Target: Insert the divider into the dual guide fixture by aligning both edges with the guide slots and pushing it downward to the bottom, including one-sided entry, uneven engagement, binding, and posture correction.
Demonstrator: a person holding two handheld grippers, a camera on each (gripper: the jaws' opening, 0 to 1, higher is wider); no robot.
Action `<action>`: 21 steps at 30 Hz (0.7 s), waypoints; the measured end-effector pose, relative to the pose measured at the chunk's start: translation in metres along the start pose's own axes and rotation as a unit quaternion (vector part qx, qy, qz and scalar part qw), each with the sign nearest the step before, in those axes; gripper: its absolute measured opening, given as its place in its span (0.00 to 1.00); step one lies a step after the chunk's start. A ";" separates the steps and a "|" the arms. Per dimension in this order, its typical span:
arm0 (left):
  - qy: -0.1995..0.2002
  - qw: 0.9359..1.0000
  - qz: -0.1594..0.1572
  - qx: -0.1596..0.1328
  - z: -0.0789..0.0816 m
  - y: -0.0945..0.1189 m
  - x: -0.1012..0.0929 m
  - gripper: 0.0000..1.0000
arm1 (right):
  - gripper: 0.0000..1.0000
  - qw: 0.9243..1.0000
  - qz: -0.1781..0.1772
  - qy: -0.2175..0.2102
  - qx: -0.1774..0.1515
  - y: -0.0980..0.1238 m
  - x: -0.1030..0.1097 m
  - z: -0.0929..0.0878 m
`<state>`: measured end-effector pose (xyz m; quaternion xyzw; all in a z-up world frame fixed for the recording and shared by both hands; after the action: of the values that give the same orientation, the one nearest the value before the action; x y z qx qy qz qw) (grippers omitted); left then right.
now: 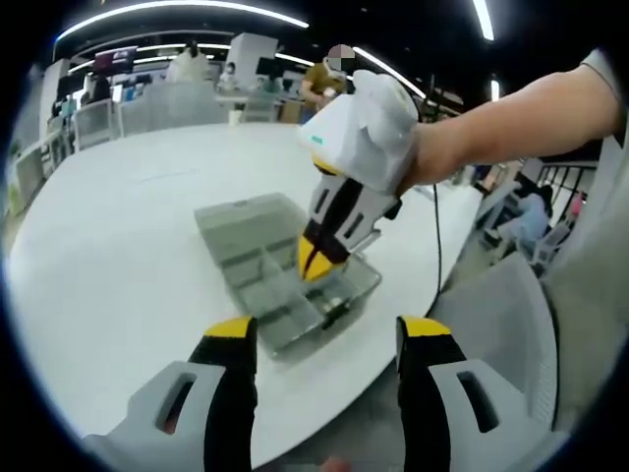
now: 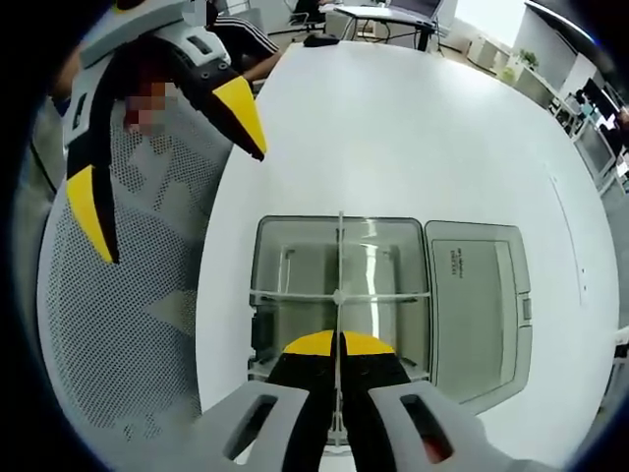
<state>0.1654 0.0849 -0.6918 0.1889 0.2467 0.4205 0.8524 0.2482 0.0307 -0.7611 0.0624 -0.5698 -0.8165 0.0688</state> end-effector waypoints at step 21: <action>-0.006 1.000 -0.001 0.006 0.000 0.000 -0.001 0.55 | 0.00 1.000 -0.019 0.005 -0.002 -0.002 -0.001 -0.002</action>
<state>0.1648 0.0843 -0.6911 0.1957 0.2444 0.4172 0.8531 0.2497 0.0299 -0.7636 0.0769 -0.5668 -0.8184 0.0558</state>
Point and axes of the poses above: the point that each gripper's makers call its tool centre point, and the gripper's own axes: y roughly backward along the fingers, x roughly to its left, z roughly out of its top, the point moved 2 cm from there along y, roughly backward along the fingers, and after that the axes turned 1 degree about -z, right-handed, at the moved point
